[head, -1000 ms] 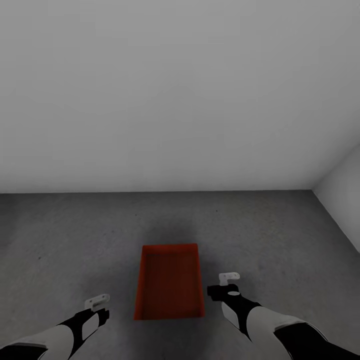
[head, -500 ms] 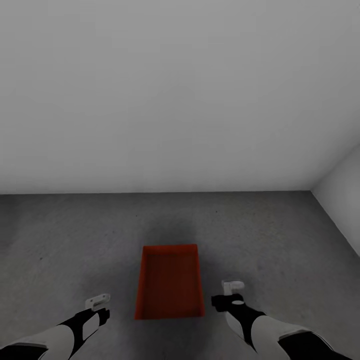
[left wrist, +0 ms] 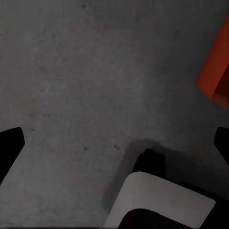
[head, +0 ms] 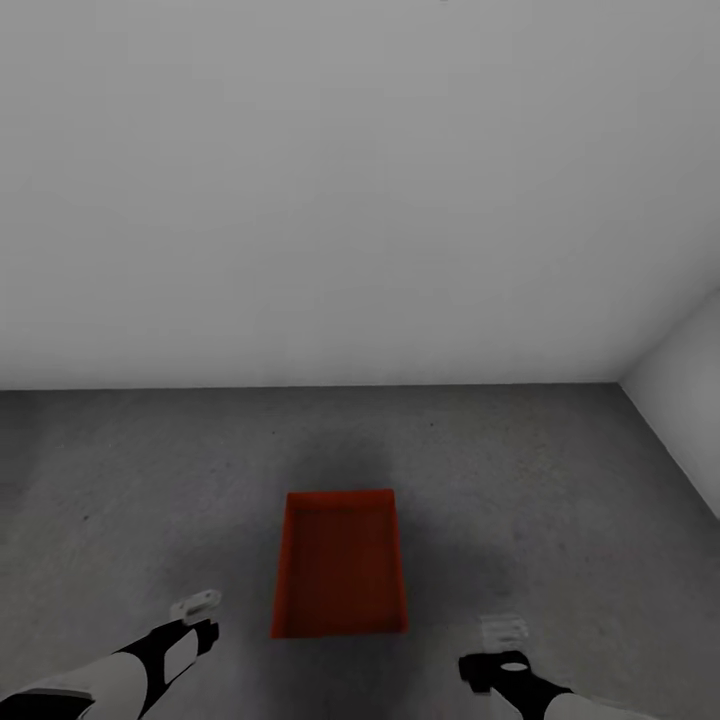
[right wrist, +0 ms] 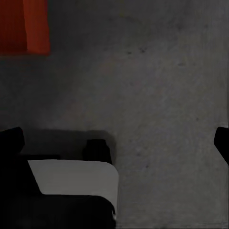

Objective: Move the two storage containers from the living room to the garage. In the garage, place one container on the floor and stack the other container on top of it (either order is fine).

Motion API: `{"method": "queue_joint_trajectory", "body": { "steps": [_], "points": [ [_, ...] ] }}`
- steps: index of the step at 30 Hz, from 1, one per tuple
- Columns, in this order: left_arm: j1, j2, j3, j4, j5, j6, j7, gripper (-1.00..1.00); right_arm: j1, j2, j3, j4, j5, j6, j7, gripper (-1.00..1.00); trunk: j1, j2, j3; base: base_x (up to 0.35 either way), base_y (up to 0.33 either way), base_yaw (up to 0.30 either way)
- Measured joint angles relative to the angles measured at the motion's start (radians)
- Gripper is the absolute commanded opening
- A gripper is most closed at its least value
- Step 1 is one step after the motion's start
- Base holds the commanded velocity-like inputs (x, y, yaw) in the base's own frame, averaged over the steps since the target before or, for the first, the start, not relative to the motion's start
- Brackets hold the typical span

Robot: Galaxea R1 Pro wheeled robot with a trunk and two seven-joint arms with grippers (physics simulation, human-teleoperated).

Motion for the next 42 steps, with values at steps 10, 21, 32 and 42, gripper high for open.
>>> {"method": "queue_joint_trajectory", "body": {
  "steps": [10, 21, 32, 42],
  "points": [
    [0.119, 0.001, 0.000, 0.000, -0.001, -0.005, 0.000, 1.00, 0.201, -0.014, 0.000, 0.000, -0.005, -0.001, -0.005, 1.00, -0.038, 0.070, 0.031, 0.000, 0.000, 0.000],
    [0.241, -0.004, 0.000, 0.000, -0.004, -0.063, 0.000, 1.00, 0.317, 0.000, -0.001, 0.000, -0.008, -0.014, -0.003, 1.00, -0.065, 0.119, 0.058, 0.000, 0.000, 0.000],
    [0.260, -0.015, 0.000, 0.000, -0.003, -0.102, 0.001, 1.00, 0.341, 0.001, -0.001, 0.000, -0.009, -0.019, -0.002, 1.00, -0.065, 0.119, 0.074, 0.000, 0.000, 0.000],
    [0.291, -0.020, 0.000, 0.001, -0.004, -0.103, 0.000, 1.00, 0.380, 0.002, -0.001, 0.000, -0.001, -0.019, -0.001, 1.00, -0.065, 0.119, 0.090, 0.000, 0.000, 0.000]
  ]
}}
